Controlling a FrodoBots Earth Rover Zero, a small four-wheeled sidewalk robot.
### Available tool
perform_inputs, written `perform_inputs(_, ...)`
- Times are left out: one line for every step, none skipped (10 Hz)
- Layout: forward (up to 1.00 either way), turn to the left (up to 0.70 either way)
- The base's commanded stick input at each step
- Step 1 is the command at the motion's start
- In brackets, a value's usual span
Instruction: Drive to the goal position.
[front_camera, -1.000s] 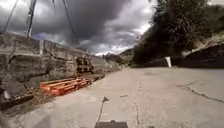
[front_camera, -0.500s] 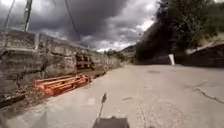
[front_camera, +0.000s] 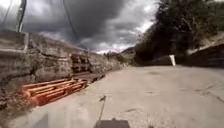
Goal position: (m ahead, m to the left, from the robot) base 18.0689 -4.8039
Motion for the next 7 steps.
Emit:
perform_inputs(0.70,-0.08)
perform_inputs(0.70,-0.20)
perform_inputs(0.70,-0.28)
perform_inputs(0.70,-0.24)
perform_inputs(0.70,0.00)
perform_inputs(0.70,0.00)
perform_inputs(0.70,0.00)
